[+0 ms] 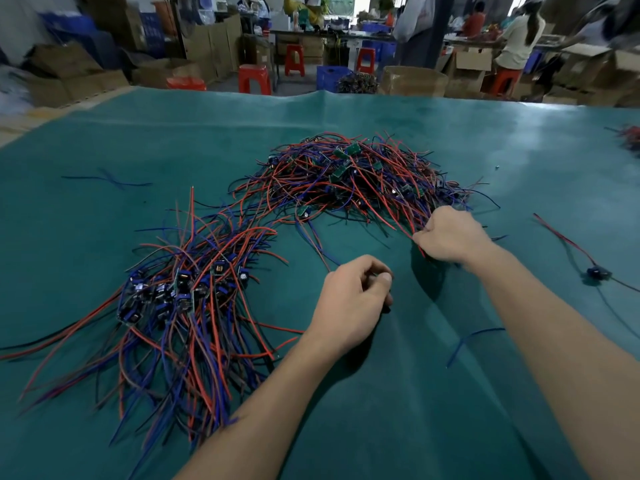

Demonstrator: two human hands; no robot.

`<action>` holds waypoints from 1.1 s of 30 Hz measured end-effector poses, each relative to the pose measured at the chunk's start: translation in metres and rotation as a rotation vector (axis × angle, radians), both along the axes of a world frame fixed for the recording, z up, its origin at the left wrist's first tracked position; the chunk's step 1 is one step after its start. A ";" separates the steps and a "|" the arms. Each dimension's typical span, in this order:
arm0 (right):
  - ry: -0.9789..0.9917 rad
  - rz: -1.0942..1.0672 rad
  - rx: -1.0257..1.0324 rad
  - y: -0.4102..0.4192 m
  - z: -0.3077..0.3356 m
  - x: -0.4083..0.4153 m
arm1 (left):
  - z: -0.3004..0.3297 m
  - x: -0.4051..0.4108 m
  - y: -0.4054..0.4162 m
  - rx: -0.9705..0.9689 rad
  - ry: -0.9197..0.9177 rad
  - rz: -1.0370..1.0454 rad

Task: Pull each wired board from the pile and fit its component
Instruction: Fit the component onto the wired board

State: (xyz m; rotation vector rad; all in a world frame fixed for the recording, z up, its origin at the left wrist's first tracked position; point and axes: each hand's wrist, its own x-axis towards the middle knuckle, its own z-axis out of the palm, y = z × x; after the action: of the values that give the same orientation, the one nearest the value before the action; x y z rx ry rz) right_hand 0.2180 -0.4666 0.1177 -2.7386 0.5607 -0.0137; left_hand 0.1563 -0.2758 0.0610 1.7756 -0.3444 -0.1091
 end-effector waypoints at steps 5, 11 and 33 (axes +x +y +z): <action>-0.011 0.090 0.431 0.001 0.018 -0.045 | 0.000 0.001 -0.002 -0.055 0.029 0.014; -0.032 0.258 0.741 0.039 0.016 -0.099 | 0.003 0.001 -0.002 -0.105 0.070 0.005; -0.378 0.125 0.267 0.043 -0.033 -0.088 | 0.001 0.002 -0.001 -0.088 0.058 0.103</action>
State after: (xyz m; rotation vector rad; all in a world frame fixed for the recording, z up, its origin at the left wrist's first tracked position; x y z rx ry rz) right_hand 0.1296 -0.4241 0.0847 -2.4197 0.2626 -0.3882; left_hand 0.1578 -0.2764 0.0625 1.6959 -0.2122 -0.0712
